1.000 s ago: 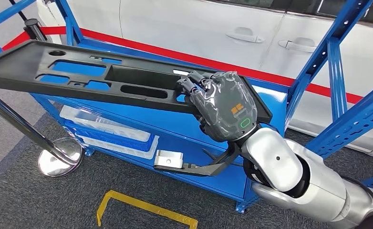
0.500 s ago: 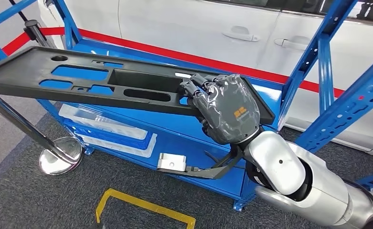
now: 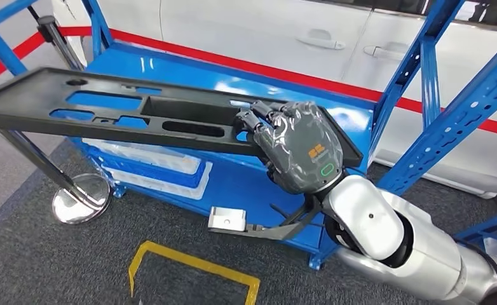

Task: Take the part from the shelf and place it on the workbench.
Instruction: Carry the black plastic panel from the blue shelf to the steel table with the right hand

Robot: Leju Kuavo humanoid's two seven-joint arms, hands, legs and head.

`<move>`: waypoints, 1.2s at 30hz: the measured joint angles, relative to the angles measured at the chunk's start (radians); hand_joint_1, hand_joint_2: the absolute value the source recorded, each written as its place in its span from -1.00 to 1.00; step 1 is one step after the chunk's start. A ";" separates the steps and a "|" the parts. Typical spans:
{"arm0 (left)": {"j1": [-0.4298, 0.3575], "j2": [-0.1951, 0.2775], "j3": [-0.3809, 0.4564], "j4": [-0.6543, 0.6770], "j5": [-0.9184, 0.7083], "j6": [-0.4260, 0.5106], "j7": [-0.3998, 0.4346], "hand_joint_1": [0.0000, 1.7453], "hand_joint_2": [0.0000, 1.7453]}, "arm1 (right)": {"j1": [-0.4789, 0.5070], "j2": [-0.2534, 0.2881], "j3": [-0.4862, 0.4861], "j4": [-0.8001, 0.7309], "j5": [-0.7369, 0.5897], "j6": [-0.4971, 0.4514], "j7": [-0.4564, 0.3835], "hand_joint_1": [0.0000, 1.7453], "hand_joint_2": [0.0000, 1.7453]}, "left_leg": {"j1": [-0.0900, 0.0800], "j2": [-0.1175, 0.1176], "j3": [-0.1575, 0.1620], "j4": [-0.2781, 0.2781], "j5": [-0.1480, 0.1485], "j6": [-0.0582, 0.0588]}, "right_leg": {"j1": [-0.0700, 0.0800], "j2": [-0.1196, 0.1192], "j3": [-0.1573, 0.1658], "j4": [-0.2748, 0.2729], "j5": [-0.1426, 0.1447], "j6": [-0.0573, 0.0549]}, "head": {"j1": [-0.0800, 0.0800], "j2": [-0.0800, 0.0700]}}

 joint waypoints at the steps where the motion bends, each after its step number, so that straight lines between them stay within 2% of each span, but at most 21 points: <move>1: 0.000 0.000 -0.001 0.000 0.000 0.000 0.001 -1.00 -1.00 | 0.000 0.000 0.000 0.000 0.000 0.000 0.000 1.00 1.00 | 0.000 0.002 -0.005 0.000 0.005 0.009 | -0.001 0.001 -0.004 0.002 -0.001 0.005 | 0.000 0.000; 3: 0.000 0.000 -0.001 0.000 0.000 0.000 0.001 -1.00 -1.00 | 0.000 0.000 -0.001 0.000 0.000 0.000 0.000 1.00 1.00 | -0.002 0.007 -0.021 -0.001 0.021 0.032 | -0.004 -0.001 -0.022 0.046 -0.050 0.011 | 0.002 0.000; 6: -0.001 0.000 -0.002 0.000 -0.001 0.001 0.002 -1.00 -1.00 | 0.001 0.000 -0.003 0.000 0.000 0.000 0.000 1.00 1.00 | -0.011 0.012 -0.055 -0.001 0.048 0.054 | -0.001 -0.003 -0.073 0.228 -0.183 0.011 | 0.008 0.000; 7: -0.001 0.000 -0.002 0.000 -0.001 0.002 0.002 -1.00 -1.00 | 0.001 0.000 -0.004 0.000 0.000 0.000 0.000 1.00 1.00 | -0.016 0.012 -0.068 0.000 0.057 0.057 | 0.002 -0.003 -0.078 0.273 -0.201 0.007 | 0.009 0.000; 8: 0.000 0.000 -0.002 0.000 -0.001 0.003 0.002 -1.00 -1.00 | 0.002 0.000 -0.004 0.000 0.000 0.000 0.000 1.00 1.00 | -0.022 0.013 -0.080 0.000 0.066 0.059 | 0.005 -0.003 -0.067 0.287 -0.198 0.000 | 0.009 0.000; 9: 0.000 0.000 -0.003 0.000 -0.001 0.004 0.002 -1.00 -1.00 | 0.002 0.000 -0.004 0.000 0.000 0.000 0.000 1.00 1.00 | -0.028 0.012 -0.091 0.000 0.075 0.060 | 0.011 -0.003 -0.036 0.262 -0.179 -0.010 | 0.009 0.000; 11: 0.000 -0.003 -0.004 0.000 -0.001 0.005 0.003 -1.00 -1.00 | 0.002 0.000 -0.004 0.000 0.001 0.000 0.000 1.00 1.00 | -0.036 0.012 -0.107 -0.002 0.091 0.059 | 0.032 -0.003 0.066 0.128 -0.140 -0.046 | 0.008 0.000; 13: 0.000 -0.008 -0.004 0.000 -0.002 0.007 0.003 -1.00 -1.00 | 0.001 0.000 -0.006 0.000 0.002 -0.001 0.000 1.00 1.00 | -0.036 0.012 -0.113 -0.008 0.108 0.055 | 0.050 -0.009 0.147 0.001 -0.133 -0.076 | 0.006 0.000; 14: -0.001 -0.011 -0.005 -0.001 -0.002 0.008 0.003 -1.00 -1.00 | 0.000 0.000 -0.007 0.000 0.002 -0.001 0.000 1.00 1.00 | -0.033 0.014 -0.114 -0.013 0.118 0.050 | 0.056 -0.011 0.161 -0.028 -0.133 -0.084 | 0.005 0.000; 17: -0.001 -0.009 -0.005 0.000 -0.002 0.009 0.003 -1.00 -1.00 | -0.001 0.000 -0.009 0.001 0.002 -0.002 0.000 1.00 1.00 | -0.031 0.014 -0.120 -0.027 0.128 0.035 | 0.052 -0.014 0.164 -0.077 -0.087 -0.086 | 0.008 0.000; 19: 0.000 -0.008 -0.006 0.000 -0.002 0.009 0.004 -1.00 -1.00 | -0.001 0.000 -0.009 0.002 0.002 -0.002 0.000 1.00 1.00 | -0.031 0.012 -0.143 0.023 0.063 0.024 | 0.040 -0.019 0.155 -0.107 -0.053 -0.082 | 0.008 0.000; 21: 0.001 -0.008 -0.006 0.000 -0.002 0.009 0.005 -1.00 -1.00 | 0.000 0.000 -0.009 0.003 0.003 -0.002 0.000 1.00 1.00 | -0.021 0.012 -0.171 0.138 -0.024 0.006 | 0.035 -0.021 0.127 -0.106 -0.033 -0.076 | 0.008 0.000; 22: 0.001 -0.008 -0.006 0.000 -0.002 0.009 0.006 -1.00 -1.00 | 0.002 0.000 -0.009 0.004 0.003 -0.002 0.000 1.00 1.00 | -0.014 0.012 -0.178 0.192 -0.041 -0.004 | 0.030 -0.022 0.110 -0.099 -0.026 -0.070 | 0.007 0.000; 24: 0.000 -0.006 -0.006 0.000 -0.003 0.007 0.003 -1.00 -1.00 | 0.005 0.000 -0.009 0.006 0.003 -0.001 0.000 1.00 1.00 | 0.000 0.013 -0.158 0.223 -0.009 -0.026 | 0.017 -0.023 0.071 -0.075 -0.017 -0.056 | 0.007 0.000; 25: 0.000 -0.005 -0.006 0.000 -0.004 0.005 0.000 -1.00 -1.00 | 0.007 0.000 -0.009 0.007 0.003 -0.001 0.000 1.00 1.00 | 0.009 0.014 -0.126 0.192 0.021 -0.039 | 0.009 -0.023 0.049 -0.059 -0.014 -0.048 | 0.007 0.000; 26: 0.000 -0.005 -0.006 0.000 -0.004 0.001 -0.003 -1.00 -1.00 | 0.008 0.000 -0.009 0.007 0.003 -0.001 0.000 1.00 1.00 | 0.016 0.014 -0.085 0.139 0.028 -0.054 | 0.004 -0.022 0.026 -0.041 -0.013 -0.039 | 0.005 0.000; 27: -0.001 -0.005 -0.006 0.000 -0.004 -0.002 -0.004 -1.00 -1.00 | 0.009 0.000 -0.009 0.007 0.003 -0.001 0.000 1.00 1.00 | 0.020 0.013 -0.045 0.083 0.020 -0.057 | 0.002 -0.020 0.007 -0.022 -0.012 -0.030 | 0.004 0.000; 29: -0.002 -0.006 -0.006 0.000 -0.002 -0.005 0.004 -1.00 -1.00 | 0.013 0.000 -0.010 0.007 0.005 -0.002 0.000 1.00 1.00 | 0.020 0.011 -0.007 0.020 -0.017 -0.043 | 0.007 -0.017 -0.014 0.004 -0.007 -0.016 | 0.004 0.000; 32: -0.002 -0.005 -0.006 0.000 0.004 -0.004 0.024 -1.00 -1.00 | 0.018 -0.001 -0.010 0.009 0.005 -0.001 0.000 1.00 1.00 | 0.018 0.012 -0.015 0.022 -0.013 -0.001 | 0.006 -0.015 -0.021 0.017 -0.005 -0.005 | 0.008 0.000; 34: -0.001 -0.004 -0.006 0.000 0.007 -0.003 0.030 -1.00 -1.00 | 0.021 -0.001 -0.010 0.009 0.005 -0.001 0.000 1.00 1.00 | 0.016 0.013 -0.023 0.020 -0.001 0.019 | 0.001 -0.014 -0.046 0.079 -0.054 0.002 | 0.011 0.000; 36: -0.001 -0.003 -0.006 0.000 0.005 -0.002 0.033 -1.00 -1.00 | 0.025 -0.001 -0.010 0.010 0.005 -0.001 0.001 1.00 1.00 | 0.013 0.013 -0.034 0.019 0.008 0.031 | 0.001 -0.010 -0.093 0.205 -0.129 0.005 | 0.013 0.000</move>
